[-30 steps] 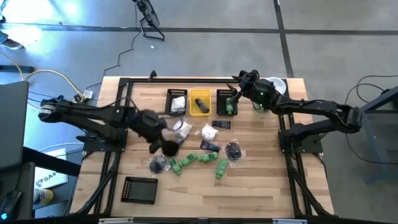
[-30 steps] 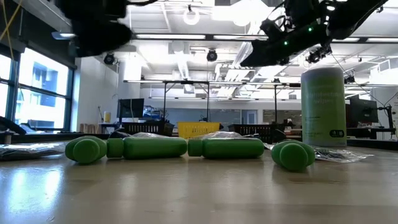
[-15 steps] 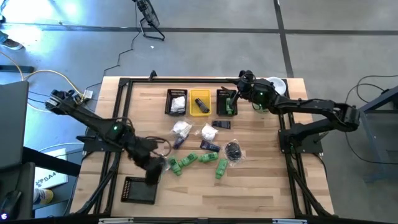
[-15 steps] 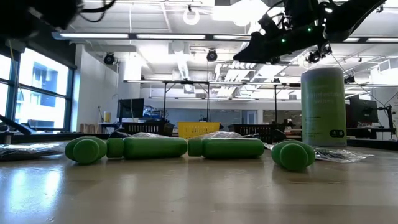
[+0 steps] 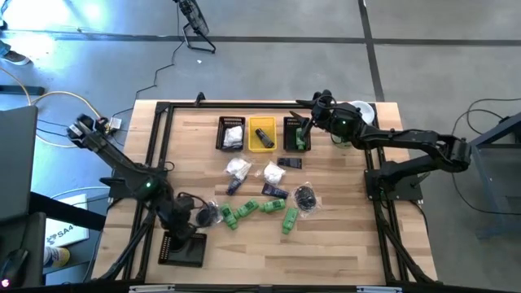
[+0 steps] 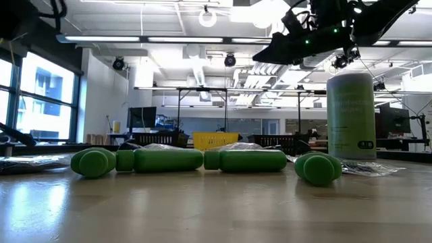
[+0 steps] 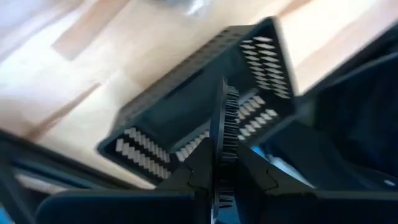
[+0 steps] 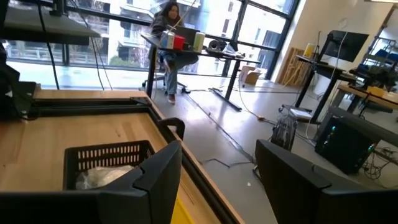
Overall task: Pick & Place Travel size toiletries
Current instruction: Put the black hairbrush into the bottom black bin
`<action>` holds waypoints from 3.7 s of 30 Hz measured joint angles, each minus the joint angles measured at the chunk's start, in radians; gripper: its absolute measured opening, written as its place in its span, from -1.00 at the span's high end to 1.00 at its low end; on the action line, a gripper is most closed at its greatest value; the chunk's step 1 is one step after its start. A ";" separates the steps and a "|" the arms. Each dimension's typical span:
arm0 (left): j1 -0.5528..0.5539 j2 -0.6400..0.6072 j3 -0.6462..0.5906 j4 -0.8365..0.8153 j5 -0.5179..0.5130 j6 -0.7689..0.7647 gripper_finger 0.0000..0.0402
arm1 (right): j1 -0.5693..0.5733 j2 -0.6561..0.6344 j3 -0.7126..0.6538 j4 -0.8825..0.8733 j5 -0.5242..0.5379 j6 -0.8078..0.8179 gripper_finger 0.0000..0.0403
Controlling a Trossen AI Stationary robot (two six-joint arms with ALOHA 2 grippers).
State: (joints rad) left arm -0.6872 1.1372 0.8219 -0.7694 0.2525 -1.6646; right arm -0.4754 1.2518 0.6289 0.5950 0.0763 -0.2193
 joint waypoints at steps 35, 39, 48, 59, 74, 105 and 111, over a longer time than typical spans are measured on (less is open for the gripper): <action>-0.007 0.026 0.000 -0.018 0.053 -0.128 0.72 | -0.163 0.000 0.000 0.031 -0.003 -0.014 0.01; -0.007 0.026 0.000 -0.028 0.075 -0.150 0.72 | -0.162 0.000 0.000 0.032 -0.003 -0.014 0.01; -0.007 0.026 0.000 -0.062 0.141 -0.238 0.59 | -0.163 0.000 0.000 0.038 -0.004 -0.018 0.01; -0.007 0.026 0.000 0.008 0.152 -0.227 0.27 | -0.163 0.000 0.000 0.038 -0.005 -0.019 0.01; 0.001 0.026 0.000 0.051 -0.121 0.092 0.55 | -0.163 0.000 0.000 0.038 -0.003 -0.029 0.01; 0.818 -0.053 -0.003 0.011 -0.131 1.615 0.99 | -0.163 0.000 0.000 0.037 -0.001 -0.048 0.01; 0.935 -0.173 -0.125 0.229 -0.049 1.707 0.99 | -0.163 0.000 0.000 0.006 -0.001 -0.048 0.01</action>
State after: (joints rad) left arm 0.2478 0.9642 0.6965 -0.5399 0.2034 0.0423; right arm -0.6380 1.2518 0.6289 0.6014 0.0753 -0.2672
